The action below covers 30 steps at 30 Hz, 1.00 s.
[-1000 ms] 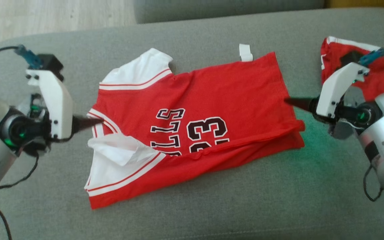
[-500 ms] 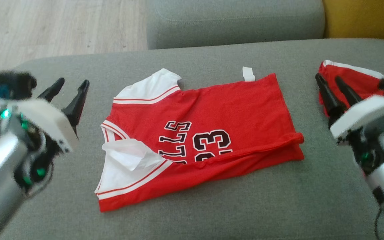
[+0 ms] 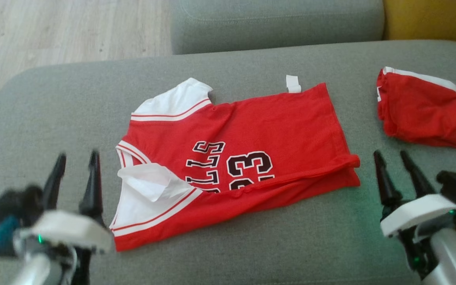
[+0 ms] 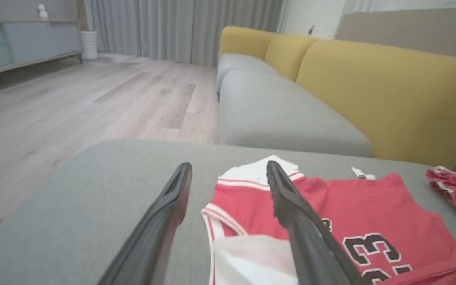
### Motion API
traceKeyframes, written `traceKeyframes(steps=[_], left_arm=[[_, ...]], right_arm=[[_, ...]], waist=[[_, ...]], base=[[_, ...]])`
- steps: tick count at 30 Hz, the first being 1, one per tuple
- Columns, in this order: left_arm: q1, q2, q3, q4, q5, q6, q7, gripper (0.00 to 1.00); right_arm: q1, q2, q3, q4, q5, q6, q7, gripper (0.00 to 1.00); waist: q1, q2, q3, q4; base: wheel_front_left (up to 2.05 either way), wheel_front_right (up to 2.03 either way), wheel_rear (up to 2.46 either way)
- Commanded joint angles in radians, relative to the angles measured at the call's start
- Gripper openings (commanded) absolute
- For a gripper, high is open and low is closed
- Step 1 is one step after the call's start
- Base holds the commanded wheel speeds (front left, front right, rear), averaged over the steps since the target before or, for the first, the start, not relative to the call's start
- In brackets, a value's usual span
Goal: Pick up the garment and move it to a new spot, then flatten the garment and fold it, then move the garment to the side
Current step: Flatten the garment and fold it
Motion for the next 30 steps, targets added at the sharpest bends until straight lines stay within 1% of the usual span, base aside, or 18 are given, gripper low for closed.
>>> traceKeyframes(steps=[1, 3, 6, 9, 12, 14, 15, 16, 19, 25, 29, 30], left_arm=[[-0.031, 0.01, 0.071, -0.028, 0.02, -0.012, -0.012, 1.0], [0.003, -0.008, 0.078, -0.01, 0.05, -0.039, -0.012, 1.0], [0.027, -0.02, 0.051, 0.055, 0.048, -0.065, 0.001, 1.0], [0.02, -0.037, 0.021, 0.124, 0.021, -0.08, 0.061, 1.0], [0.001, -0.06, -0.008, 0.192, -0.016, -0.11, 0.127, 1.0], [-0.02, -0.068, -0.032, 0.245, -0.027, -0.132, 0.171, 1.0], [-0.034, -0.075, -0.037, 0.267, -0.031, -0.142, 0.179, 1.0], [-0.034, -0.075, -0.037, 0.267, -0.031, -0.142, 0.179, 1.0], [-0.066, -0.09, -0.061, 0.33, -0.044, -0.176, 0.218, 1.0], [-0.115, -0.13, -0.085, 0.424, -0.087, -0.239, 0.272, 1.0], [-0.131, -0.148, -0.091, 0.475, -0.112, -0.252, 0.311, 1.0], [-0.134, -0.15, -0.093, 0.487, -0.115, -0.253, 0.318, 1.0]], right_arm=[[-0.014, 0.001, 0.003, -0.035, -0.036, -0.001, 0.029, 1.0], [-0.007, 0.023, -0.022, -0.039, -0.087, -0.001, 0.079, 1.0], [-0.017, 0.057, -0.049, -0.029, -0.143, -0.001, 0.166, 1.0], [-0.043, 0.083, -0.074, 0.014, -0.188, -0.001, 0.265, 1.0], [-0.069, 0.1, -0.109, 0.067, -0.224, -0.001, 0.342, 1.0], [-0.087, 0.113, -0.121, 0.083, -0.238, -0.001, 0.363, 1.0], [-0.094, 0.118, -0.123, 0.089, -0.243, -0.001, 0.369, 1.0], [-0.094, 0.118, -0.123, 0.089, -0.243, -0.001, 0.369, 1.0], [-0.115, 0.129, -0.13, 0.102, -0.251, -0.001, 0.378, 1.0], [-0.144, 0.135, -0.108, 0.131, -0.254, -0.001, 0.423, 1.0], [-0.155, 0.133, -0.087, 0.161, -0.249, -0.001, 0.452, 1.0], [-0.157, 0.135, -0.077, 0.171, -0.244, -0.001, 0.463, 0.98]], waist=[[0.0, -0.0001, 0.006, -0.001], [0.0, -0.0001, 0.014, 0.003], [0.0, -0.0001, 0.025, 0.01], [0.0, -0.0001, 0.038, 0.022], [0.0, -0.0001, 0.056, 0.04], [0.0, -0.0001, 0.068, 0.048], [0.0, -0.0001, 0.074, 0.05], [0.0, -0.0001, 0.074, 0.05], [0.0, -0.0001, 0.091, 0.051], [0.0, -0.0001, 0.113, 0.045], [0.0, -0.0001, 0.114, 0.039], [0.0, -0.0001, 0.112, 0.039]], base=[[0.0, 0.0, 0.0], [0.0, 0.0, 0.0], [0.0, 0.0, 0.0], [0.0, 0.0, 0.0], [0.0, 0.0, 0.0], [0.0, 0.0, 0.0], [0.0, 0.0, 0.0], [0.0, 0.0, 0.0], [0.0, 0.0, 0.0], [0.0, 0.0, 0.0], [0.0, 0.0, 0.0], [0.0, 0.0, 0.0]])
